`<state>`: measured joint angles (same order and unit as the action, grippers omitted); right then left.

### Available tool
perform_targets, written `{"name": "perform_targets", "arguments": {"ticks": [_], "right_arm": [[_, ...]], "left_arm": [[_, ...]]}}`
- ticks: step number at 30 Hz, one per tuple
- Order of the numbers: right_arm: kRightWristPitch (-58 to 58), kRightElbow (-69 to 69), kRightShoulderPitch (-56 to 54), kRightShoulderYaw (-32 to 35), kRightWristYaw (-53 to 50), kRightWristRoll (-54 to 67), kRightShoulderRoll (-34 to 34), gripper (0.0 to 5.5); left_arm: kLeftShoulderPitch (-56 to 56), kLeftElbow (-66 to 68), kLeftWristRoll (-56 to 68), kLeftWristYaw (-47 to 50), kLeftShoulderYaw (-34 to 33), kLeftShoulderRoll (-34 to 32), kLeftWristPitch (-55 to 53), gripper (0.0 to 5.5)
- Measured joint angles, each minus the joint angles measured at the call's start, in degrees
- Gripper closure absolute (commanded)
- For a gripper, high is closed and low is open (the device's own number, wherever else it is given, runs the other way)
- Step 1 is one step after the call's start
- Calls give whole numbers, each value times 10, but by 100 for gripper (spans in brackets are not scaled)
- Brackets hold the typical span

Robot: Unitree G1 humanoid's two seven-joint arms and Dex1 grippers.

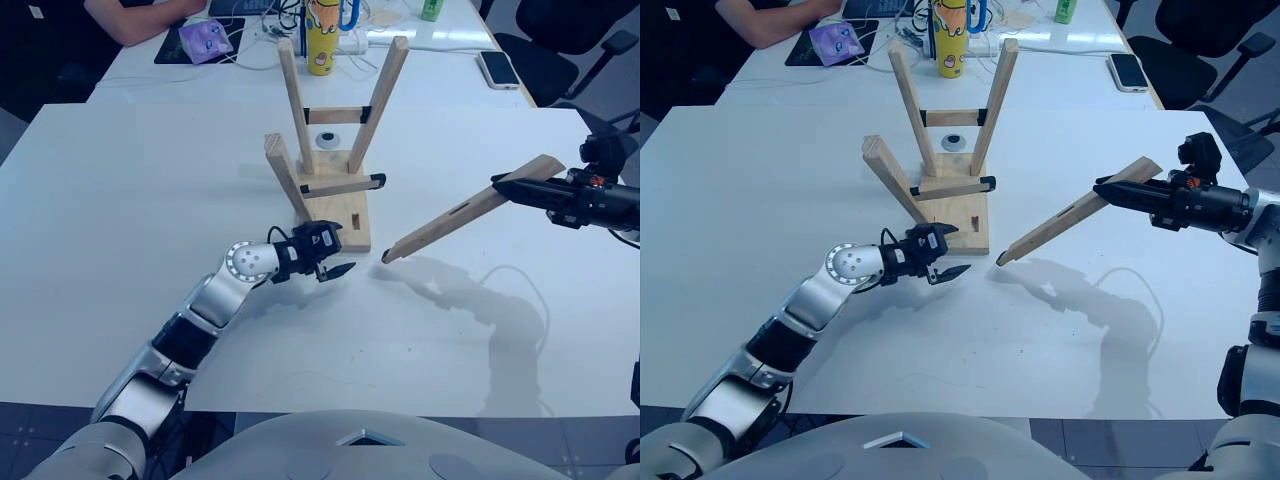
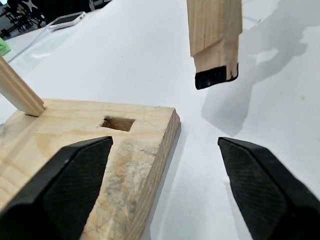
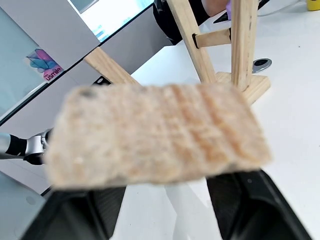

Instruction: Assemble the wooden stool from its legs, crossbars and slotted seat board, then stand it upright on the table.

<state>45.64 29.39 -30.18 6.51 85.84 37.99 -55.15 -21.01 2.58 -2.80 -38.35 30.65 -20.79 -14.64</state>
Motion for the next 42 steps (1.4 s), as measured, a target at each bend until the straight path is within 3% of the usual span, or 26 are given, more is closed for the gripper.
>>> {"name": "perform_targets", "arguments": {"ticks": [7, 13, 25, 32, 38, 42], "right_arm": [[5, -14, 2, 4, -2, -4, 17, 338], [7, -20, 1, 18, -19, -4, 33, 338], [-7, -81, -20, 67, -82, 12, 73, 338], [-7, -80, -13, 72, -89, 12, 91, 338], [-12, -65, -13, 79, -91, 12, 94, 338], [-10, -65, -13, 84, -94, 13, 95, 338]], "left_arm": [[-25, 52, -35, 9, -2, 26, -9, 159], [-42, 47, -61, -6, 1, 30, -79, 159], [8, -81, -34, -83, -21, -53, -170, 159], [16, -80, -24, -47, -33, -18, -113, 159], [15, -64, -57, -19, -32, -21, -140, 159], [-6, -43, -58, 3, -38, 16, -133, 159]]}}
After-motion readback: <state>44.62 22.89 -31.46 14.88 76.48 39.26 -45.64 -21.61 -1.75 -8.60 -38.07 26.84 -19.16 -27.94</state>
